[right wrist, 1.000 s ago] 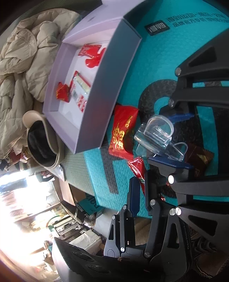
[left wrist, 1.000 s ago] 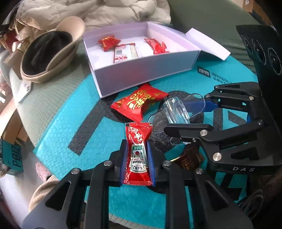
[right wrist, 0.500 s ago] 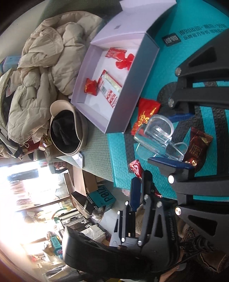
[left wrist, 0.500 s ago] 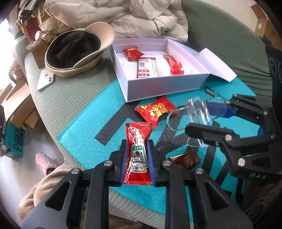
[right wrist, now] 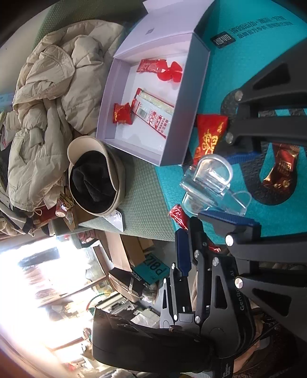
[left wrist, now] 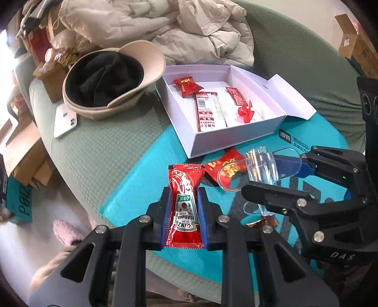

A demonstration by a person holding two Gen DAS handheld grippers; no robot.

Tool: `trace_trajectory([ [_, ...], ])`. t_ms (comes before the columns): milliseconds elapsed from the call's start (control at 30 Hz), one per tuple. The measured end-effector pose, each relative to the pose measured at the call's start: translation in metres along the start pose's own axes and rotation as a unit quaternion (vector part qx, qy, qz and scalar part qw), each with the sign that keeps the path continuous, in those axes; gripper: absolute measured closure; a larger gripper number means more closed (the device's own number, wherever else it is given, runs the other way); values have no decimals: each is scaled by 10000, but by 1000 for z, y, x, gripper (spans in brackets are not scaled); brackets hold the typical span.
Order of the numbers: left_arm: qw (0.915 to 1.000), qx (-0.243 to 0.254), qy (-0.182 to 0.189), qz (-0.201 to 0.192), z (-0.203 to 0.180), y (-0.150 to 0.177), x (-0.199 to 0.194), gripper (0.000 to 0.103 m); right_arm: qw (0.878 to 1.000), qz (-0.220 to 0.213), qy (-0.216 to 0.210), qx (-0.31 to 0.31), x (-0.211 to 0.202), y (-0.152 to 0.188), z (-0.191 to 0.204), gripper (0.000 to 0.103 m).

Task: Organize objects
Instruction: 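Lift the ketchup packet with the left gripper while the right lifts the clear item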

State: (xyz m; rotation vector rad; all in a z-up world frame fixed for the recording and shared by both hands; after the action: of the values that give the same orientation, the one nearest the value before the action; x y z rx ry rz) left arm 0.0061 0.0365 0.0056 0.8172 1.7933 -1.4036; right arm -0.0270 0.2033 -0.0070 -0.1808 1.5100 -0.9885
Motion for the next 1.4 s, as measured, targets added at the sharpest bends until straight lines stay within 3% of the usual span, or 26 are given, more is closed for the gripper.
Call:
trace_trajectory([
  [600, 9977, 603, 273, -124, 20, -39, 1, 83, 9964, -163, 490, 674, 15, -21, -1, 66],
  [1100, 9935, 917, 642, -184, -13, -66, 6, 83, 9890, -351, 1067, 958, -15, -25, -28, 66],
  [1400, 9917, 1084, 645, -258, -37, -96, 14, 83, 9863, -568, 1273, 883, -31, -36, -54, 66],
])
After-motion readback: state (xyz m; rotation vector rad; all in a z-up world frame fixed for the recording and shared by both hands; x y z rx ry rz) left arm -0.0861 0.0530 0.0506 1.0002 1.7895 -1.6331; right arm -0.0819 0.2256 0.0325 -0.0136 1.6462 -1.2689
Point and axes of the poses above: each gripper's, at about its wrist camera, not at the fingertips, and x roughly the way its jaws point, z to its left, y to its underside, the point moved 1 cm from there along x, roughly the way its jaws point, and after that the axes turned 7 degrees about -x, right-handed, at the moved point
